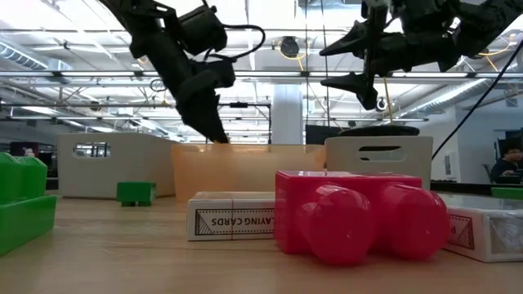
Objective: Pick & Place Toys
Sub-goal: Put the yellow game piece into the orange bin
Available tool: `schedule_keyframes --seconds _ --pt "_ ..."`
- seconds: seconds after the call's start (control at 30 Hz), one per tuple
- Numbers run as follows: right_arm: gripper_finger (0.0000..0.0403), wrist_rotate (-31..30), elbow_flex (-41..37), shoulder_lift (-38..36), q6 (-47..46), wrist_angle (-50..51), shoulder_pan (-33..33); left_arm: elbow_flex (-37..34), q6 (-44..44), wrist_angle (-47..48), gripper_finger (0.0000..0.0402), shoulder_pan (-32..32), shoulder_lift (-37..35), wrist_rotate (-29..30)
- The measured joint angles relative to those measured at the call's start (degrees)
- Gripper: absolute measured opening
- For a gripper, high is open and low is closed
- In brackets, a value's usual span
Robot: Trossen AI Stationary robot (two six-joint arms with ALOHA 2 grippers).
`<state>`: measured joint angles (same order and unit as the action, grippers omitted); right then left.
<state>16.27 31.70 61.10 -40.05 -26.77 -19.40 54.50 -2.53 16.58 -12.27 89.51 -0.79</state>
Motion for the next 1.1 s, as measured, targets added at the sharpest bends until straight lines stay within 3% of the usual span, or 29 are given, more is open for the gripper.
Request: schedule_keyframes --seconds 0.37,0.7,1.1 --pt "0.0254 -1.5 0.0 0.0 -1.3 0.0 0.0 -1.0 12.5 -2.8 0.0108 -2.5 0.2 -0.4" --pt "0.0254 -1.7 0.0 0.0 -1.4 0.0 0.0 -1.0 14.5 -2.7 0.0108 -5.8 0.6 -6.3" --pt "0.0254 -4.3 0.0 0.0 -0.9 0.2 0.0 -1.0 17.4 -2.6 0.0108 -6.0 3.0 -6.5"
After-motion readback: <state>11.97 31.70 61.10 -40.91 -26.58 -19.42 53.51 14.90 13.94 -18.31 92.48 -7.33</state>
